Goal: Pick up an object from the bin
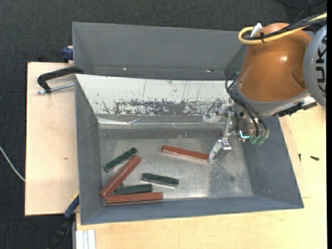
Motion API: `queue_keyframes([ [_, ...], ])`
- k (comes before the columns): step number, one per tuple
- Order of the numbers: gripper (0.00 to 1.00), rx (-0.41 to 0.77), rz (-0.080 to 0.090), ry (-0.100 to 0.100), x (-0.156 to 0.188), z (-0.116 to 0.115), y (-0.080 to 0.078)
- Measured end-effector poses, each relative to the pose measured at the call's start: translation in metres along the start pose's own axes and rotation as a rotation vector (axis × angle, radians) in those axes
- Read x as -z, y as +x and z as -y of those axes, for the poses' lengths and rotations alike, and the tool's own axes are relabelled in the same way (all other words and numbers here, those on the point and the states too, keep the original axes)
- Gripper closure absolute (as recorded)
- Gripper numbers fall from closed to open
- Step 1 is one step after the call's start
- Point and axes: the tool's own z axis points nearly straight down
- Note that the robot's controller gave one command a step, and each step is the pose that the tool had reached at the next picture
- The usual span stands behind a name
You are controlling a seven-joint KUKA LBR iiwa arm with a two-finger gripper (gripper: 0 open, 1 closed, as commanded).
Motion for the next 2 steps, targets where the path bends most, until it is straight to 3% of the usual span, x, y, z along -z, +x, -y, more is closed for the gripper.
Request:
queue_keyframes([
  [1, 0.0, 0.0, 0.008, 0.0, 0.004, 0.0, -0.001],
  [2, 0.0, 0.015, 0.015, 0.0, -0.044, 0.003, -0.003],
])
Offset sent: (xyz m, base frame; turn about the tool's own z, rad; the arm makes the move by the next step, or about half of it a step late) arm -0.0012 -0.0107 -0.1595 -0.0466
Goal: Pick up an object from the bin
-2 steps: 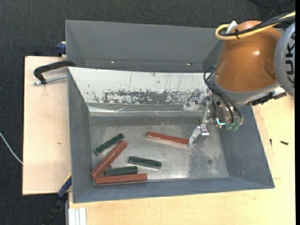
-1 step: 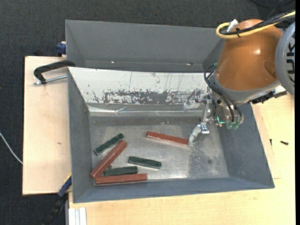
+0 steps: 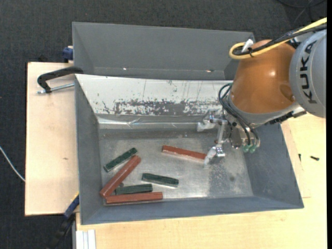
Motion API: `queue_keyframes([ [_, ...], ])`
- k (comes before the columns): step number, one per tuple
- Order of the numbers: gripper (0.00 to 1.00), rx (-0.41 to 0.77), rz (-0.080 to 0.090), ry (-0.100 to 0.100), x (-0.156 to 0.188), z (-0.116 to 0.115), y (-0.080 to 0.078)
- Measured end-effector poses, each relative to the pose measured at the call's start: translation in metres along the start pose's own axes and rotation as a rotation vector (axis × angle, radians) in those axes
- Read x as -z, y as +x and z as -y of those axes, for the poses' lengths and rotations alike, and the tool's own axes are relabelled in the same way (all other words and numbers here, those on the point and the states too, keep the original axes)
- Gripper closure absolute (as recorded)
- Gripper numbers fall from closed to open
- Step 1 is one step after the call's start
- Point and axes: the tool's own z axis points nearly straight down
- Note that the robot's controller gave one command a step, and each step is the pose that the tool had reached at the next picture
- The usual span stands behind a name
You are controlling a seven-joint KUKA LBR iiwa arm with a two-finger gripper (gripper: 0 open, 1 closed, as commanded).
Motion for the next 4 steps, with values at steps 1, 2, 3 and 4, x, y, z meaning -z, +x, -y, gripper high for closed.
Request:
queue_keyframes([
  [1, 0.0, 0.049, -0.003, 0.0, -0.061, 0.006, -0.006],
  [2, 1.0, -0.08, -0.013, -0.001, -0.121, -0.016, 0.008],
  [3, 1.0, -0.08, -0.013, -0.001, -0.121, -0.016, 0.008],
  [4, 1.0, -0.137, 0.002, -0.001, 0.07, -0.014, -0.01],
])
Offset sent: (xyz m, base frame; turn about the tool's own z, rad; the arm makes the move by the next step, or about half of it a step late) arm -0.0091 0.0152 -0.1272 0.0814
